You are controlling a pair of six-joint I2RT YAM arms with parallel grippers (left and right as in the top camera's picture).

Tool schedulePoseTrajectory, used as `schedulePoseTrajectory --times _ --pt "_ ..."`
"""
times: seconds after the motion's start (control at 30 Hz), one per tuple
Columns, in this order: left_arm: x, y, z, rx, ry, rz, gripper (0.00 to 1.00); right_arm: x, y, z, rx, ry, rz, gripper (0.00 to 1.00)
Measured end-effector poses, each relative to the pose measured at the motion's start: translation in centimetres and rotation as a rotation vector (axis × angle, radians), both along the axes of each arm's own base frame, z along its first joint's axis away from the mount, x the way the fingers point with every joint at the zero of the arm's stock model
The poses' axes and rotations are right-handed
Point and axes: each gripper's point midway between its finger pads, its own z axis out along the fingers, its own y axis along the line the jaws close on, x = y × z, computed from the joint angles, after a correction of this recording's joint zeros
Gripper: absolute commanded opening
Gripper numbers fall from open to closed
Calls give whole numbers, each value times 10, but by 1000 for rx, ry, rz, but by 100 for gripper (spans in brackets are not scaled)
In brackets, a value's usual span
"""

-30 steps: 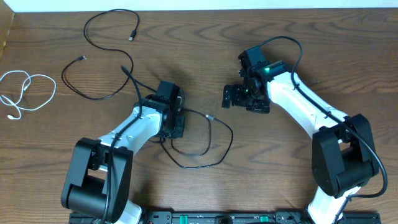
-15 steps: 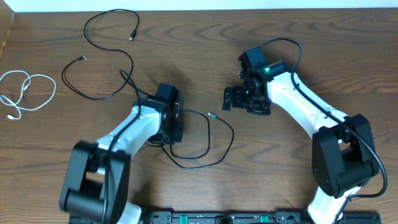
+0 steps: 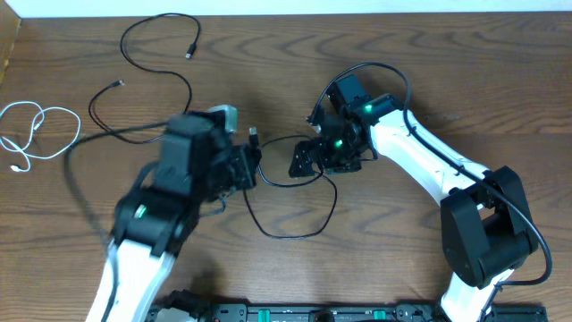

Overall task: Untangle cables
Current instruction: 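Lift the black cable with the left gripper toward the right gripper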

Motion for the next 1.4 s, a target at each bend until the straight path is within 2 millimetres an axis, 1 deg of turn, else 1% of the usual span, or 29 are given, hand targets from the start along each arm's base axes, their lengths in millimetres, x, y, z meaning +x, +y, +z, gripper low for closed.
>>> schedulePoseTrajectory --times 0.17,0.2,0.27,0.37,0.4,0.5,0.6,0.73,0.83,0.93,1.03,1.1,1.17,1.33,1.4 --pt "-16 3 51 -132 -137 49 8 -4 6 5 47 17 15 99" --pt "-18 3 61 -161 -167 55 7 -5 7 7 57 22 18 96" --pt "-23 2 85 -231 -233 56 7 -6 10 9 77 26 28 81" --pt "-30 -1 114 -324 -306 47 7 -8 12 11 94 33 35 61" --pt "-33 -2 121 -353 -320 48 7 -8 12 11 97 37 35 59" --pt "-41 -2 134 -426 -325 53 7 -9 13 12 103 43 34 59" --pt "-44 -6 147 -490 -336 37 7 -9 13 12 105 44 34 59" --pt "-49 -15 175 -596 -382 -23 7 -10 14 13 111 46 36 58" --pt "-58 -21 201 -683 -430 -85 7 -10 14 13 112 44 38 51" --pt "-67 -25 220 -759 -448 -134 8 -10 14 13 113 43 40 41" --pt "-73 -28 230 -804 -449 -166 7 -10 14 13 113 44 39 29" --pt "-75 -29 231 -816 -443 -174 7 -10 14 13 113 43 40 19" --pt "-76 -30 231 -825 -426 -178 7 -10 14 13 114 42 42 2" --pt "-75 -31 221 -818 -375 -172 8 -10 14 14 118 48 39 1" --pt "-74 -32 212 -802 -338 -158 7 -11 15 15 123 54 37 1"
